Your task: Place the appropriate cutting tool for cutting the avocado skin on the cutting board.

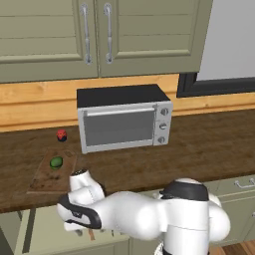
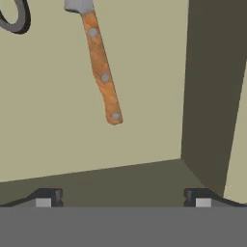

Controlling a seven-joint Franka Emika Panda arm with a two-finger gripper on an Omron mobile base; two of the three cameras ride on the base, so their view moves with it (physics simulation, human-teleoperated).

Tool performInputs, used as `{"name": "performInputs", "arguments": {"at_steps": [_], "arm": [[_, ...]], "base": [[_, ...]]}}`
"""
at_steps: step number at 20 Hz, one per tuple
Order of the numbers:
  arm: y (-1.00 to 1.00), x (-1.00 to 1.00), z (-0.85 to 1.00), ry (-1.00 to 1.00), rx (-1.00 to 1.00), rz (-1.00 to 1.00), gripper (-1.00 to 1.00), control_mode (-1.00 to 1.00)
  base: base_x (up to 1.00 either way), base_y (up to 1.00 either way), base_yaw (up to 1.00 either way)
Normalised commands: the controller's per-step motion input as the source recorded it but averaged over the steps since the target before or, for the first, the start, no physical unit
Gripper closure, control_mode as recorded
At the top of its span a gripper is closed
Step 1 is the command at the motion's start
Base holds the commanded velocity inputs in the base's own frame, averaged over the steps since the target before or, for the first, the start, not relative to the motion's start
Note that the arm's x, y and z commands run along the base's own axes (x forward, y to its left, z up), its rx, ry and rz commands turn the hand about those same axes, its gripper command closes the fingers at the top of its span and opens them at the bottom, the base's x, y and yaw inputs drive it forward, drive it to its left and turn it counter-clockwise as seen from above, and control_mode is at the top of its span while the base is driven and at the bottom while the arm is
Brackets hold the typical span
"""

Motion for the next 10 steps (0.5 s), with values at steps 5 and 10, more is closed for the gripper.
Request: {"name": "performInputs", "arguments": {"at_steps": [5,10], "arm": [[0.11,0.26,-0.47,0.11,0.0,0.0,-1.0,-1.0],[0.17,0.06,-0.48,0.16,0.0,0.0,-1.0,-1.0]], "base": [[0.0,0.0,0.0],[0.0,0.0,0.0]]}}
